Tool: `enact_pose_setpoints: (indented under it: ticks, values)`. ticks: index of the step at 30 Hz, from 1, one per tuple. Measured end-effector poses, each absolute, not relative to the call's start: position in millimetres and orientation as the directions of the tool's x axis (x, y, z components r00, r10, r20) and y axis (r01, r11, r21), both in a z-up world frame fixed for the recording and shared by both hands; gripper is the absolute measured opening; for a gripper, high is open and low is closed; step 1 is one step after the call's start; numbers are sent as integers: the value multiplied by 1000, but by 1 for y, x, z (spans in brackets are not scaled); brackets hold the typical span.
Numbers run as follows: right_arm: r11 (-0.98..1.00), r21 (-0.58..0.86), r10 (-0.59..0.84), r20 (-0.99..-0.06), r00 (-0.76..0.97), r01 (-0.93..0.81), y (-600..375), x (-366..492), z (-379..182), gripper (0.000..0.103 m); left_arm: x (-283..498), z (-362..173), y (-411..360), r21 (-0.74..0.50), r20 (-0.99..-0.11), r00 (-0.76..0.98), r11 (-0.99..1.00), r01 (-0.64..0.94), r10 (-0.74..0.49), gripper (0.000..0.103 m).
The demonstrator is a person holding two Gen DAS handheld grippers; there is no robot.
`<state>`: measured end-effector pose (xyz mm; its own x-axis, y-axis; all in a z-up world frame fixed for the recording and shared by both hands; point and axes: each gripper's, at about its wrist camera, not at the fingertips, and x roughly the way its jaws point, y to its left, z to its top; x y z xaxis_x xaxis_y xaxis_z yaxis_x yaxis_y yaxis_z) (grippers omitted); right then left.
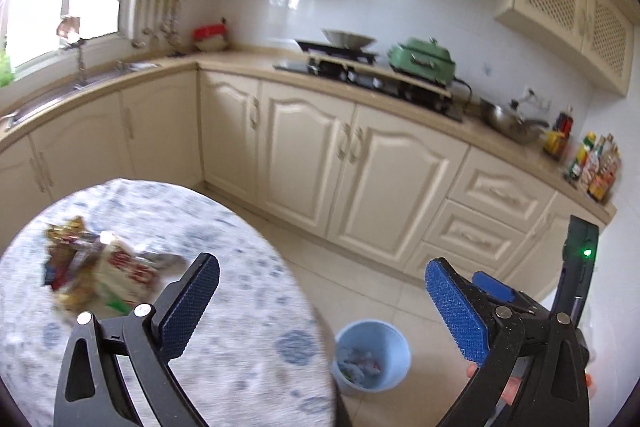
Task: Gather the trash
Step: 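Return both tools to the table above the remaining snack packets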
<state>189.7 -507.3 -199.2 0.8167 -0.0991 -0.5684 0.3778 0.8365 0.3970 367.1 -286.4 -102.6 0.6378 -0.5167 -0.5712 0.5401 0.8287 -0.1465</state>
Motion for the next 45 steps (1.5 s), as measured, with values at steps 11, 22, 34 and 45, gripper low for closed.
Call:
enact_pose_setpoints:
  ticks: [11,22,34,45]
  values:
    - [941,304,11,-463,886,147,-366,232,-130,103,274,-80,-137,-110,-451,801,915,388,-393,102]
    - [983,185,96,-419,903,-19,-265,251,-103,103,209,-89,-43,-115,-395,885,969,219,-247,102]
    - [989,141,111,-510,853,-44,-251,285,-140,103,220,-120,-44,-118,-470,865,984,136,-176,102]
    - [991,109,134,-700,701,-80,-250,371,-230,103,302,-153,-52,-115,-618,773,990,87,-140,102]
